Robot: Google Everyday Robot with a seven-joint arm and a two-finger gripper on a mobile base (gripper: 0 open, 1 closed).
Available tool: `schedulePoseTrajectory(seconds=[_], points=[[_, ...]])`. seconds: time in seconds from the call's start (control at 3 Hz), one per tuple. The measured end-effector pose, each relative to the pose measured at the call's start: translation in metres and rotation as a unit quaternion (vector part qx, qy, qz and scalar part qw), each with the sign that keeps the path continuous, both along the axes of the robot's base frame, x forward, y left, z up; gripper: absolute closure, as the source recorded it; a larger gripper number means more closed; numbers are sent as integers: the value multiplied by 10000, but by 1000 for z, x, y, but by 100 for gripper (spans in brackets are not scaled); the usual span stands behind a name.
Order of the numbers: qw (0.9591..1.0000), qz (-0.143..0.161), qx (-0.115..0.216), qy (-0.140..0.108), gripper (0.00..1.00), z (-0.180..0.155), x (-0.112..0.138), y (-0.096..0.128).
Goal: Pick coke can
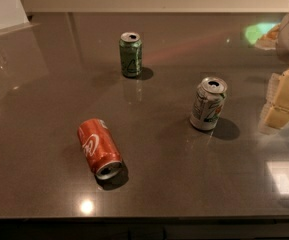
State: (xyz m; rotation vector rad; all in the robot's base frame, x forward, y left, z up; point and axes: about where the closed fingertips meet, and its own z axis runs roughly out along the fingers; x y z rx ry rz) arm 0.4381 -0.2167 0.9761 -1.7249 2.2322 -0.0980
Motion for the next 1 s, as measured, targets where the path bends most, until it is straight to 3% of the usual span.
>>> schedulePoseTrajectory(seconds=[0.67,1.0], points=[[9999,144,-14,-26,0,8,2,11],[9982,589,-47,-126,0,22,7,41]])
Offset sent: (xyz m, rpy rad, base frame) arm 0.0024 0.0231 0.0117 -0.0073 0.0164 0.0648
